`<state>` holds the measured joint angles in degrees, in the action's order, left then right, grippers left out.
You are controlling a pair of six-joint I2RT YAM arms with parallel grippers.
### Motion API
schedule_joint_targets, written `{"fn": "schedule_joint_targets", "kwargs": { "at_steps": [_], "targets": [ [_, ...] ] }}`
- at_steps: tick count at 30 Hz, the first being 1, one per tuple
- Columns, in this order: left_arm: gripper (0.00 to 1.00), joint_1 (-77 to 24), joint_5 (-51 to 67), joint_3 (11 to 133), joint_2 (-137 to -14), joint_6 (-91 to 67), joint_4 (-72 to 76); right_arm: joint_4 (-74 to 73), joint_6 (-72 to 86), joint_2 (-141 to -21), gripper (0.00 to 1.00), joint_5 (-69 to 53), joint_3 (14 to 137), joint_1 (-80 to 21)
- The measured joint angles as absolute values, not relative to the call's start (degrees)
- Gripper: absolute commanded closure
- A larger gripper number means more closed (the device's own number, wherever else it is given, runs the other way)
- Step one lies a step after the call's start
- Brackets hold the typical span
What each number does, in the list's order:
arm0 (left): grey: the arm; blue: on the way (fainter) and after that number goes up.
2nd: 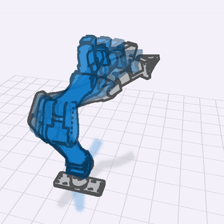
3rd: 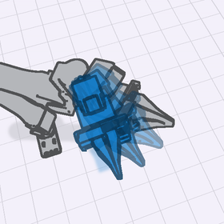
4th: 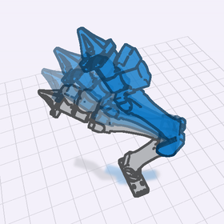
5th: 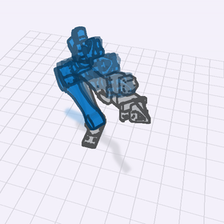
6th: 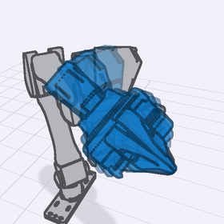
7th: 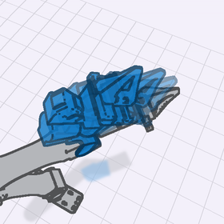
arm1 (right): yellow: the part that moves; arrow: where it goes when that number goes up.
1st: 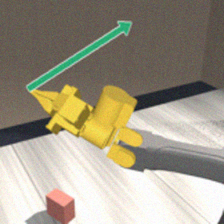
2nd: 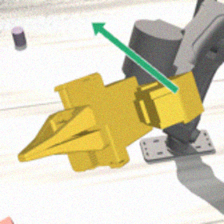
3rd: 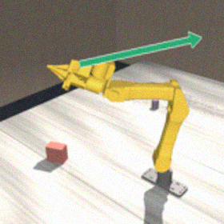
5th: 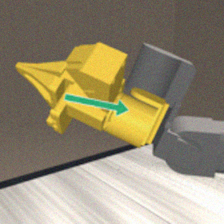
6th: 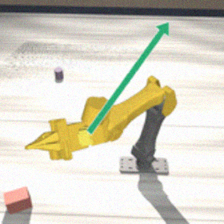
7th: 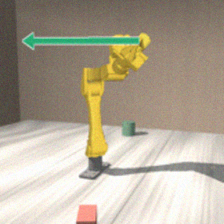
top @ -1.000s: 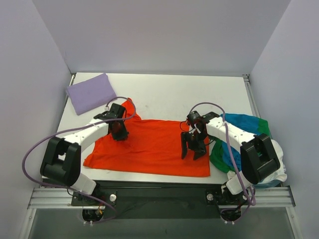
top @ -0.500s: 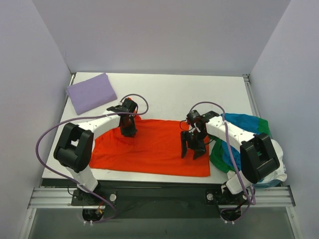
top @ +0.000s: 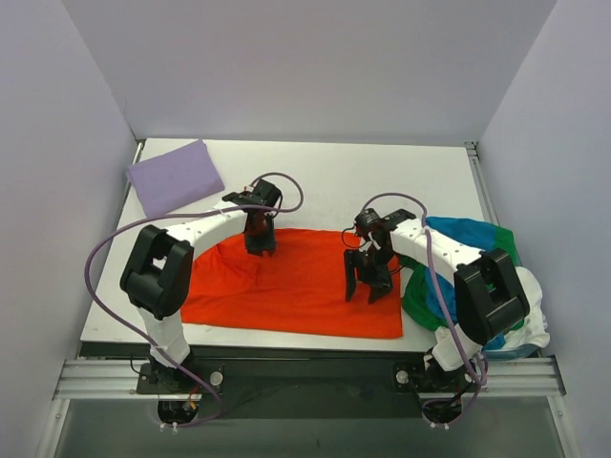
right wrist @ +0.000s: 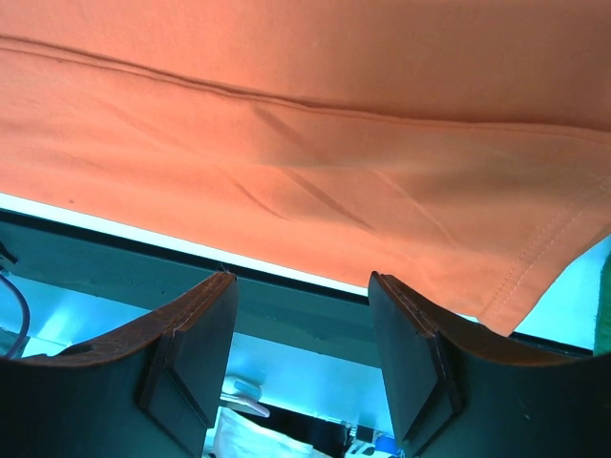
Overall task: Fold and stack the t-shirts
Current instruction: Grap the side of the flattened tshirt furthest away from the robot with both arms
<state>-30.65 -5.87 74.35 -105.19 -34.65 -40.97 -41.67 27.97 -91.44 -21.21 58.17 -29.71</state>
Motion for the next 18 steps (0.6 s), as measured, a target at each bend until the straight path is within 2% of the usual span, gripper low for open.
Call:
{"fn": "schedule_joint_targets", "kwargs": {
  "at_steps": [4,8,12,18],
  "targets": [
    [0.55,-31.27,-6.09,75.83,-104.07,-35.27,-42.0,-41.69,27.62,-92.05,0.42,-21.23,58.81,-29.71],
    [0.46,-31.33,-8.03,76.95,-97.97,-35.86,-43.51,-41.78,27.16,-92.79,0.42,-21.23,59.35,-29.71],
    [0.45,-29.87,-9.76,76.27,-87.88,-37.47,-44.21,-41.85,26.74,-93.21,0.42,-21.23,59.59,-29.71],
    [0.44,-21.23,-10.09,60.47,-73.41,-39.22,-43.83,-41.98,25.87,-93.56,0.42,-21.21,60.36,-29.71]
  ]
}}
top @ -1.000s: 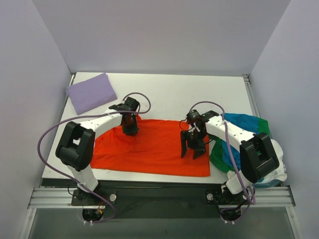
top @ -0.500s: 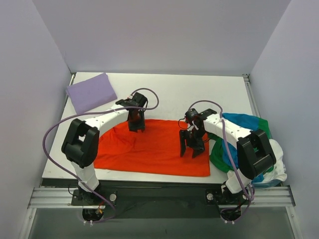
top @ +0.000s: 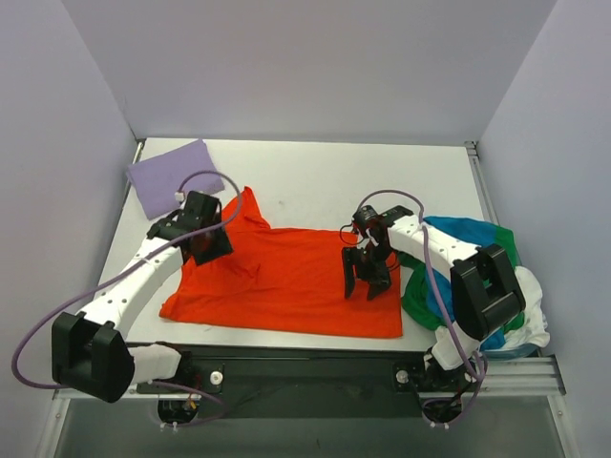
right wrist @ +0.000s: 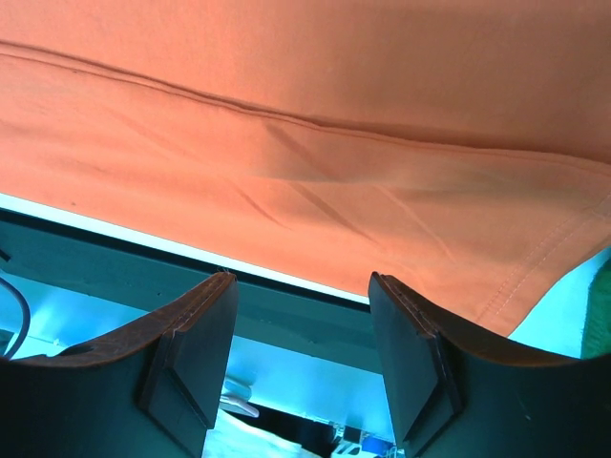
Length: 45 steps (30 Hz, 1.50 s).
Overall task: Fold and stack the t-shirts
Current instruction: Grap the side of the flattened tshirt furthest away from the robot with both arms
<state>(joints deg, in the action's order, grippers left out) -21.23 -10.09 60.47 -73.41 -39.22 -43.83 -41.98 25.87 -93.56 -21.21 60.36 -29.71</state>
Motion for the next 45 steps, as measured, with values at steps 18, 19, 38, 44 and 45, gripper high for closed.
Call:
{"fn": "schedule_joint_targets", "kwargs": {
  "at_steps": [18,19,38,44,45],
  "targets": [
    [0.43,-14.35,-5.85,52.93,-87.83,-34.39,-36.45,-42.94,24.77,-93.56,0.42,-20.78,61.73,-29.67],
    [0.43,-14.35,-5.67,53.54,-88.75,-34.11,-36.05,-42.98,24.8,-93.56,0.42,-20.75,61.73,-29.67],
    [0.43,-15.03,-0.89,58.87,-96.2,-34.11,-29.76,-43.16,25.67,-93.54,0.42,-19.7,61.8,-29.67],
    [0.44,-15.0,-0.51,61.12,-92.95,-34.24,-29.76,-43.9,25.63,-93.54,0.42,-18.52,64.71,-29.67],
    [0.44,-15.0,-0.23,61.19,-92.25,-34.24,-29.74,-43.92,25.52,-93.54,0.42,-18.24,65.34,-29.65]
  ]
}}
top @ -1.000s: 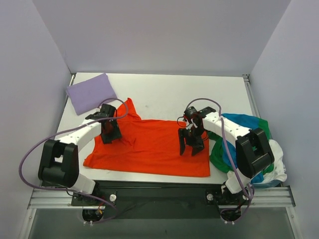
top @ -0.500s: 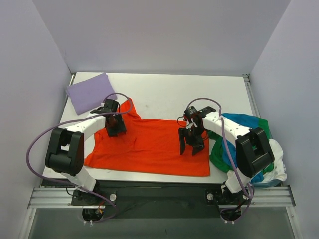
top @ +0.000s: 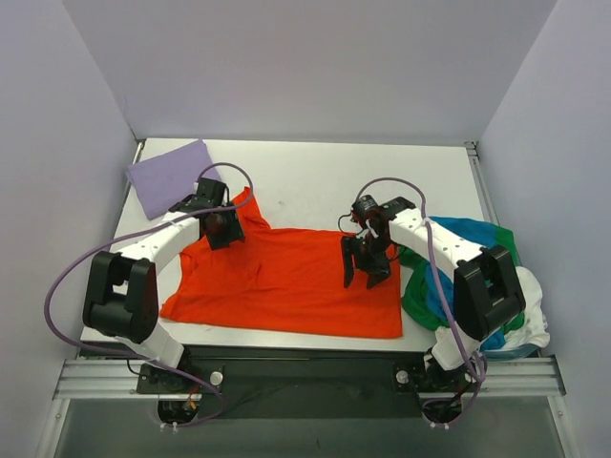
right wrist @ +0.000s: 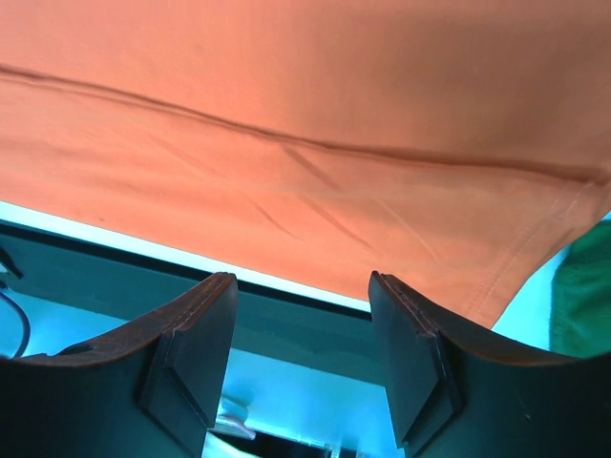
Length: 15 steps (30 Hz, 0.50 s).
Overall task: Fold and stack the t-shirts
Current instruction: Grap the side of the flattened tshirt furthest away from the robot with both arms
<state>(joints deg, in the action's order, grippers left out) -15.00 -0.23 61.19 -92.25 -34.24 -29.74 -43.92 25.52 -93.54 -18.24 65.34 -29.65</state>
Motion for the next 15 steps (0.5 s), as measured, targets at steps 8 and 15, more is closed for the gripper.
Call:
{"fn": "schedule_joint_targets", "kwargs": {
  "at_steps": [8,15],
  "targets": [
    [0.44,-14.9,2.15,59.18,-91.18,-35.55,-28.77,-43.88,24.53,-97.82,0.42,-15.22,70.96,-29.23],
    [0.44,-14.85,1.45,52.29,-91.15,-35.75,-28.4,-43.18,23.4,-103.94,0.42,-12.34,71.53,-28.91]
  ]
}}
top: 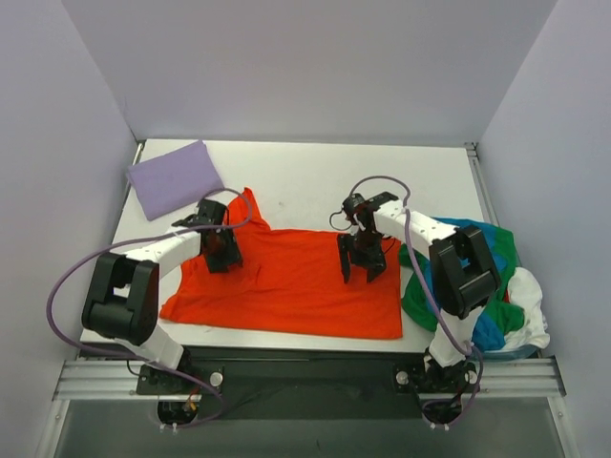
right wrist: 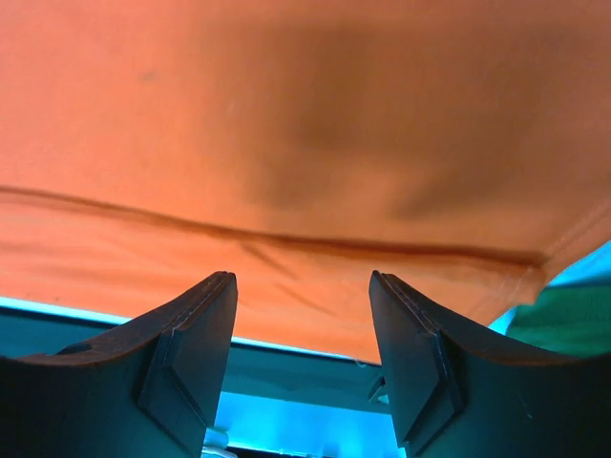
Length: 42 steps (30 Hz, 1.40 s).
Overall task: Fold and stack the t-shirts
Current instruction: Grap the side of the flattened tshirt furthest away from the robot with both arms
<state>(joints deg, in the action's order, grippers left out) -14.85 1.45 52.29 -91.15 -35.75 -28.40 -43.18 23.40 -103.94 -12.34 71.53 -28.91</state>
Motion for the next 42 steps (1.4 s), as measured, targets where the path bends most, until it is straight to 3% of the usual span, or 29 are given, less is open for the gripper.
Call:
{"fn": "schedule_joint_targets", "kwargs": {
  "at_steps": [13,32,42],
  "targets": [
    [0.44,-14.85,-3.27,44.01,-84.14,-37.1,-26.35,-39.68,22.57,-109.27,0.42,-11.94,69.52,-28.91],
    [0.44,-14.85,-5.63,39.55,-78.54,-38.83,-28.34,-38.76,23.99,-106.65,0.42,-13.58,65.65,-30.48],
    [0.36,-14.85,-5.96,40.42,-77.25,-38.74,-33.21,-38.7,24.01,-106.0,0.42,-14.41,65.17,-30.59]
  ]
}}
